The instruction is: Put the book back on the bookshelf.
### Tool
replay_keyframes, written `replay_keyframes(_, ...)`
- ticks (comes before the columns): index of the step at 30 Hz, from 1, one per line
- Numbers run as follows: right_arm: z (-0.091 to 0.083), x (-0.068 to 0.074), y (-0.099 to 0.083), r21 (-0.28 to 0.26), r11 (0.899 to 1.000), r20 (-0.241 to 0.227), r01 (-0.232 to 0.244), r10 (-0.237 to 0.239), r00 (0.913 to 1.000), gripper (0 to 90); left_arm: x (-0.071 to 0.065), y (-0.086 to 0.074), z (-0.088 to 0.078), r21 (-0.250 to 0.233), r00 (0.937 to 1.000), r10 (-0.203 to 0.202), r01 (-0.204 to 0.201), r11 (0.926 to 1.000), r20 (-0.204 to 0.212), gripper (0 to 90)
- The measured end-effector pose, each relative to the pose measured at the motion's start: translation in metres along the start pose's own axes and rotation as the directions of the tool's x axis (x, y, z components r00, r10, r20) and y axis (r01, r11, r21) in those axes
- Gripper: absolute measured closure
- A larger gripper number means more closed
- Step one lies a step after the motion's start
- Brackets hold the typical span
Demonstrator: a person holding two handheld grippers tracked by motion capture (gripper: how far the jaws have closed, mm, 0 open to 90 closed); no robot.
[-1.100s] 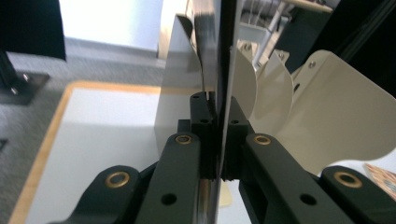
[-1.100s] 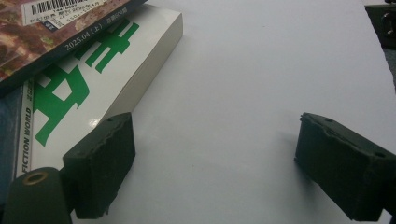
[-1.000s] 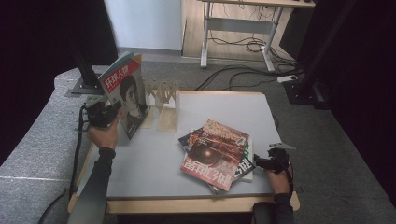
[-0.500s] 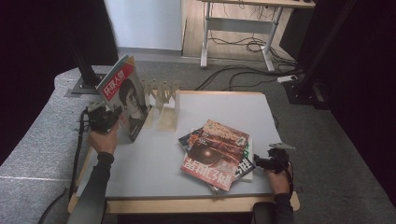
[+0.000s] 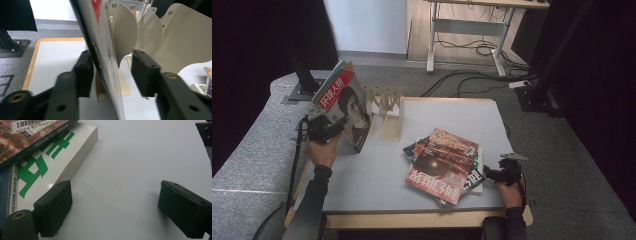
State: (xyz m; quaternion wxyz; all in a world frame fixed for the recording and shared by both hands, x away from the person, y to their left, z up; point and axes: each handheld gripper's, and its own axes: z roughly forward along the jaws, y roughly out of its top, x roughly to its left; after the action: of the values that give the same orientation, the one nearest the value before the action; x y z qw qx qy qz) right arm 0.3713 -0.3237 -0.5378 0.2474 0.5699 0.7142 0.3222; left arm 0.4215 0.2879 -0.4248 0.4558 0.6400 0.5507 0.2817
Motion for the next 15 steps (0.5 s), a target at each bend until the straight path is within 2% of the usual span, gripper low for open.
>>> replay_keyframes(2, 0.0, 0.0, 0.0, 0.0, 1.0, 0.0, 0.0, 0.0, 1.0, 11.7, 0.0, 0.0, -0.002, -0.003, 0.9999, 0.006, -0.006, 1.0, 0.012, 44.2)
replay_keyframes(3, 0.0, 0.0, 0.0, 0.0, 1.0, 0.0, 0.0, 0.0, 1.0, 11.7, 0.0, 0.0, -0.004, -0.003, 0.9998, 0.006, -0.006, 1.0, 0.02, 38.2)
replay_keyframes(4, 0.0, 0.0, 0.0, 0.0, 1.0, 0.0, 0.0, 0.0, 1.0, 11.7, 0.0, 0.0, -0.005, 0.002, 0.9997, 0.006, -0.006, 1.0, 0.025, 38.2)
replay_keyframes(7, 0.0, 0.0, 0.0, 0.0, 1.0, 0.0, 0.0, 0.0, 1.0, 11.7, 0.001, 0.0, -0.009, 0.021, 0.9983, 0.009, -0.01, 0.9997, 0.058, 29.3)
replay_keyframes(9, 0.0, 0.0, 0.0, -0.001, 1.0, 0.0, 0.002, -0.002, 1.0, 11.7, 0.0, -0.001, -0.012, 0.034, 0.9964, 0.022, -0.025, 0.9991, 0.082, 25.3)
replay_keyframes(15, 0.0, 0.0, 0.0, -0.001, 1.0, 0.0, 0.002, -0.002, 1.0, 11.7, -0.007, -0.005, -0.02, 0.084, 0.9906, 0.074, -0.084, 0.9929, 0.115, 14.5)
